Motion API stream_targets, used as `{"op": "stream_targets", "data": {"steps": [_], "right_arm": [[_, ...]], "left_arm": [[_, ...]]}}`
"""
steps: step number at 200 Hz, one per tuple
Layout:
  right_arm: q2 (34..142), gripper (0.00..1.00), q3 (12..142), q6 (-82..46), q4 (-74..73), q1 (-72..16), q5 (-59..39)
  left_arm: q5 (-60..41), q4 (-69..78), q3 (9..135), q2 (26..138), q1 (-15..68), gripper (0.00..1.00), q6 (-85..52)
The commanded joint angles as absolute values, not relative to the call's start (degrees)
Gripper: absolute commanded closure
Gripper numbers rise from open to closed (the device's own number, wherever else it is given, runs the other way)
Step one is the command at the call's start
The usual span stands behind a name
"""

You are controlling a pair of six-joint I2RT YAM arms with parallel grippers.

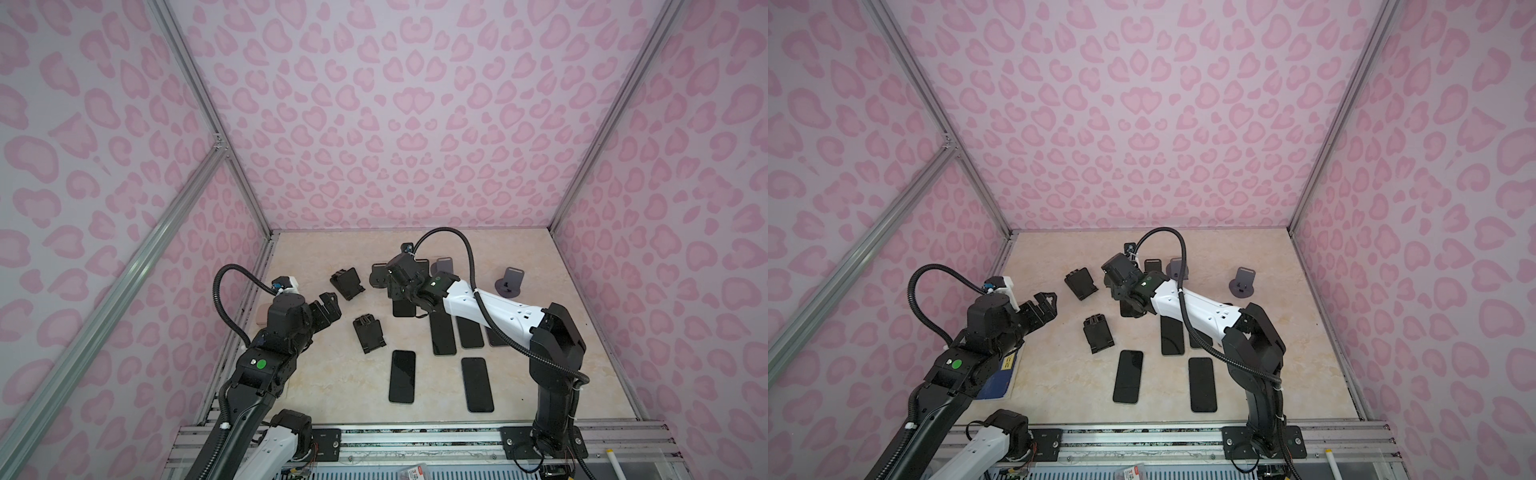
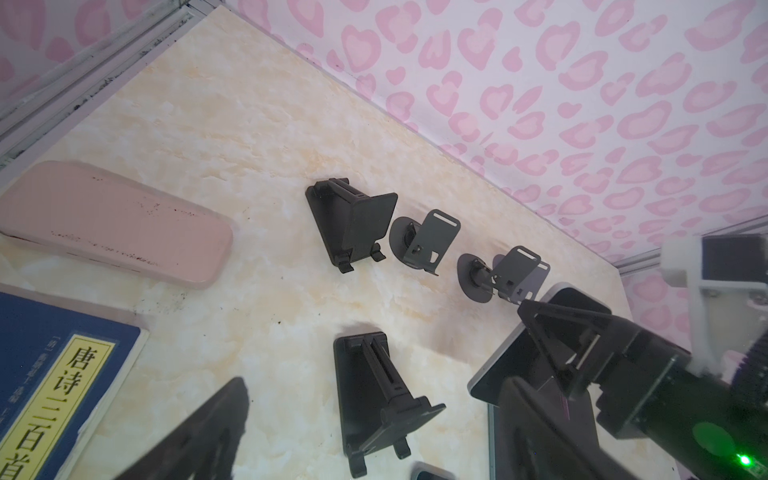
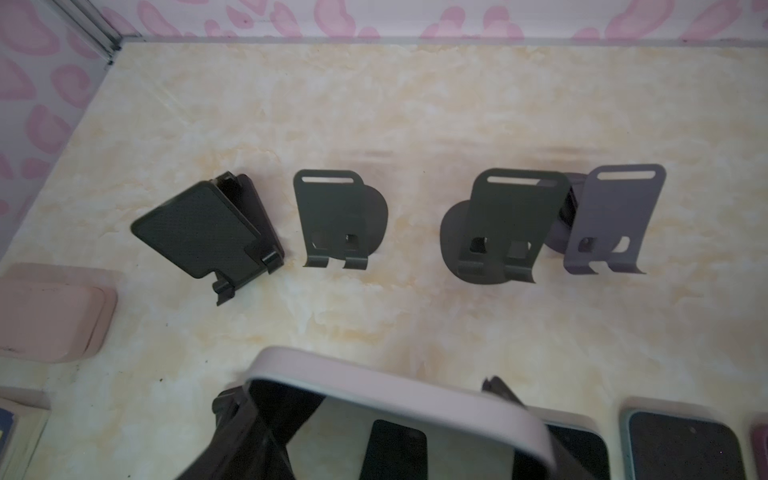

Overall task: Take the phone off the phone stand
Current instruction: 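Carry the white-edged phone toward the flat phones and lower it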

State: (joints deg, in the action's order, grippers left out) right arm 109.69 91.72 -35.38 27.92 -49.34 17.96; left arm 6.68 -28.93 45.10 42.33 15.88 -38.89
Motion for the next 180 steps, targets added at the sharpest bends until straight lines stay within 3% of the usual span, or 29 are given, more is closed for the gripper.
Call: {"op": "stream_targets", "data": {"steps": [1, 77, 180], "right_arm": [[110.6, 0.39, 91.9, -38.2, 30.6, -48.6, 15.7], [111.9, 0.41, 86.6, -41.1, 27.9, -46.6, 8.9], [114.8, 0.42, 83.1, -42.8, 24.7, -46.4, 6.8]], "left_arm": [[4.3, -26.3, 44.2, 42.8, 15.8, 0.03, -39.6], [-0.1, -23.6, 42.5, 47.2, 15.9, 0.02, -41.8], [0.0, -22.9, 41.4, 46.8, 15.9, 0.02, -42.5]]}}
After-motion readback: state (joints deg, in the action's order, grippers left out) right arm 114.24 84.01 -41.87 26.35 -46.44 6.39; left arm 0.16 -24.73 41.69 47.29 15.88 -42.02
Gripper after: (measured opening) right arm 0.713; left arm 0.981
